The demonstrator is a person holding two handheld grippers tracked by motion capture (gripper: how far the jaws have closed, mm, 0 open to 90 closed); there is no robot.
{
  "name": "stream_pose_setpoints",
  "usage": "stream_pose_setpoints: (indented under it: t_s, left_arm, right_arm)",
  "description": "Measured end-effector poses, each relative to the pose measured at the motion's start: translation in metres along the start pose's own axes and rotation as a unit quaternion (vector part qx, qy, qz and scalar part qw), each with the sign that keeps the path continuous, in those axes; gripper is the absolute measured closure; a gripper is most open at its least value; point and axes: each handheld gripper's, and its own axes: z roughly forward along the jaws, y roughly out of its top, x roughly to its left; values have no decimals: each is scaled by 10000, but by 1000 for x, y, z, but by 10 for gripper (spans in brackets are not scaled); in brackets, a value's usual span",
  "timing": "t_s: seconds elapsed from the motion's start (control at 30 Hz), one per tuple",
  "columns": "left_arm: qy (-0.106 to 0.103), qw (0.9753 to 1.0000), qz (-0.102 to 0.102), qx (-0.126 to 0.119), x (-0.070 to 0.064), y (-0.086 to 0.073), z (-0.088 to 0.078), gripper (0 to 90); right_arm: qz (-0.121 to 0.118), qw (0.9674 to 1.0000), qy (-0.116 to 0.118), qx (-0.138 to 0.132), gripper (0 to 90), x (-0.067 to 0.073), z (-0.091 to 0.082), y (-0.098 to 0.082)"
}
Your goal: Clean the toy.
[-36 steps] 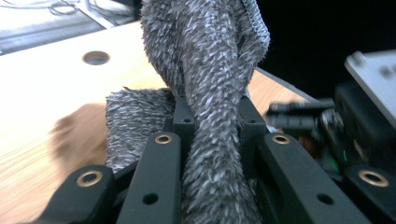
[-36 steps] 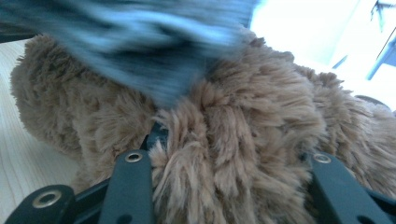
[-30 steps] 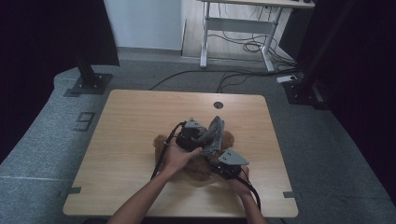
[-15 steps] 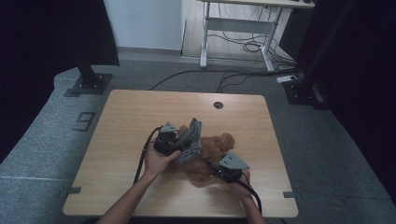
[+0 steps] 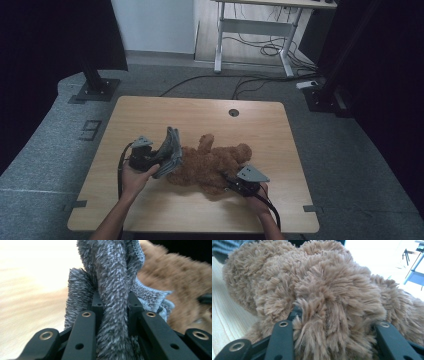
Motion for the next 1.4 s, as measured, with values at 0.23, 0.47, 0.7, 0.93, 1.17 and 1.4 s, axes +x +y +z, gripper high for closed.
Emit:
stream_pose_setpoints:
  t_s: [0.23,0.47,0.7,0.93,1.17,1.4]
  left_arm:
    - [92,9988,-197,431,20,-14,11,741]
    - [-73,9998,147,-118,-10,14,-2,752]
    - [-738,9953,595,-209,-69,66,20,753]
    - [-878,9906,967,410,-125,92,85,752]
    - [-828,9913,775,670,-109,73,99,755]
    - [-524,9953,574,574,-67,62,66,758]
  right_arm:
    - [-20,10000,8,-16,544,-1,-1,0]
    - [-37,10000,21,-40,543,-2,-1,0]
    - [-87,9999,11,-64,542,-1,-1,1]
    - [-186,9998,-13,-81,540,1,-2,1]
    - [-195,9998,-61,-24,539,2,-2,-2]
    - [-179,9998,-104,-41,539,3,-1,-1]
